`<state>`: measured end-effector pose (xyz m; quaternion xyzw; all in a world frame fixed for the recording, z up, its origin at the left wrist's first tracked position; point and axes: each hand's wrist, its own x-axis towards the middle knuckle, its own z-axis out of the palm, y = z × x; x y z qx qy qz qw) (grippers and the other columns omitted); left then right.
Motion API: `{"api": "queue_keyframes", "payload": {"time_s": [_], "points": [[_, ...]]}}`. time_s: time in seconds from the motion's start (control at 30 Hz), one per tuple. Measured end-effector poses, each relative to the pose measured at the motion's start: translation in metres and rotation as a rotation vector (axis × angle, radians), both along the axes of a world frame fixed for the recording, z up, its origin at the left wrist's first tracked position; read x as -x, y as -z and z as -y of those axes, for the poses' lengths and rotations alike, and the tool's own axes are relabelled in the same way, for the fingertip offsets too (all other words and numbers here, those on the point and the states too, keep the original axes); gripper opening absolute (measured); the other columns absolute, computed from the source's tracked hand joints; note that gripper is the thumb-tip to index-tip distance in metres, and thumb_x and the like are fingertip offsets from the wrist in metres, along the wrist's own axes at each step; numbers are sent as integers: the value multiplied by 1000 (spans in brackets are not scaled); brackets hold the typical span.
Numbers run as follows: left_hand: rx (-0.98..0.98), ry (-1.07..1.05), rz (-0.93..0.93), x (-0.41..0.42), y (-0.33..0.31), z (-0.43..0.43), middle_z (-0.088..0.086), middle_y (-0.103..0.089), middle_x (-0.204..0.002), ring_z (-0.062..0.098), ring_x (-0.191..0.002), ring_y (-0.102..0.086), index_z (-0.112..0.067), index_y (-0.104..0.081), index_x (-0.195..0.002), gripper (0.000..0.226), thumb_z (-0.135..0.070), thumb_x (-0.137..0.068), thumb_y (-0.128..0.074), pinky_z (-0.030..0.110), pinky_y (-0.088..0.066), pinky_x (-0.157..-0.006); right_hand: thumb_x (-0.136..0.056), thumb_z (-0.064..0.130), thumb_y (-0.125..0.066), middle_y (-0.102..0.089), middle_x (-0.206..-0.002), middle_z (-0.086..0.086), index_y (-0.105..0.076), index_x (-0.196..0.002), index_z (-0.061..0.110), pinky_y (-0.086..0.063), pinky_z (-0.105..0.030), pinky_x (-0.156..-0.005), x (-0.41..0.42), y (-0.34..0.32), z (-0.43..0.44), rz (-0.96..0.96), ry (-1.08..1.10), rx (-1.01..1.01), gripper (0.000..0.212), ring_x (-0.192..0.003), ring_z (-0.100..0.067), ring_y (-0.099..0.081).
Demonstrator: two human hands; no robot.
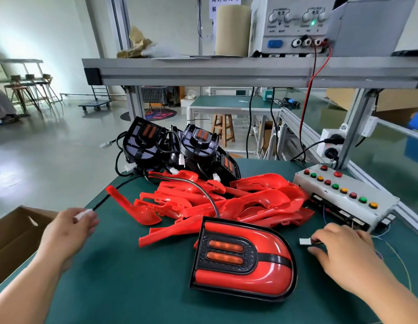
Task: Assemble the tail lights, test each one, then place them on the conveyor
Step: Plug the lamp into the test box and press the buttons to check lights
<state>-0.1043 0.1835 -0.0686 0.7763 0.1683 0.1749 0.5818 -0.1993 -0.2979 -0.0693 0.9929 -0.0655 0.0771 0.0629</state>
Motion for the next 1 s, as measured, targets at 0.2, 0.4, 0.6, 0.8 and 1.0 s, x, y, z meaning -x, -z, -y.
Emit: {"api": "queue_keyframes", "payload": {"time_s": [0.2, 0.4, 0.6, 0.8, 1.0], "points": [[291, 156, 304, -19, -31, 28, -2, -69, -95, 2, -84, -69, -17, -57, -96, 10, -9, -99, -52, 11, -55, -74, -95, 55, -44, -44, -98, 17, -57, -110, 42, -26, -27, -88, -3, -7, -1, 25, -13, -46, 23, -108, -2, -47], [686, 279, 648, -37, -95, 65, -13, -68, -68, -1, -64, -60, -24, -69, -64, 34, -9, -93, -60, 13, -45, -67, -95, 46, -52, -51, -86, 18, -61, -99, 38, -33, -30, -80, -13, -22, -2, 141, -45, -323, 13, -83, -4, -47], [489, 507, 774, -45, -145, 131, -15, -68, -77, 4, -85, -63, -33, -66, -70, 17, -34, -86, -66, 38, -46, -89, -96, 36, -55, -56, -89, 11, -65, -99, 22, -39, -28, -72, -20, -22, -11, 230, -64, -544, 17, -84, -10, -54], [-856, 793, 770, -30, -139, 226, -26, -47, -83, -4, -78, -46, -25, -52, -120, 50, -62, -92, -32, 26, -37, -78, -95, 31, -59, -55, -79, 10, -64, -91, 18, -37, -17, -66, -16, -12, -8, 372, -139, -658, 15, -75, -6, -52], [-978, 1023, 639, -24, -97, 269, -17, -59, -92, -3, -87, -49, -26, -55, -114, 40, -55, -94, -36, 36, -30, -99, -93, 23, -62, -49, -73, 13, -66, -85, 22, -35, -11, -67, -11, -8, -1, 494, -179, -758, 9, -78, -3, -48]]}}
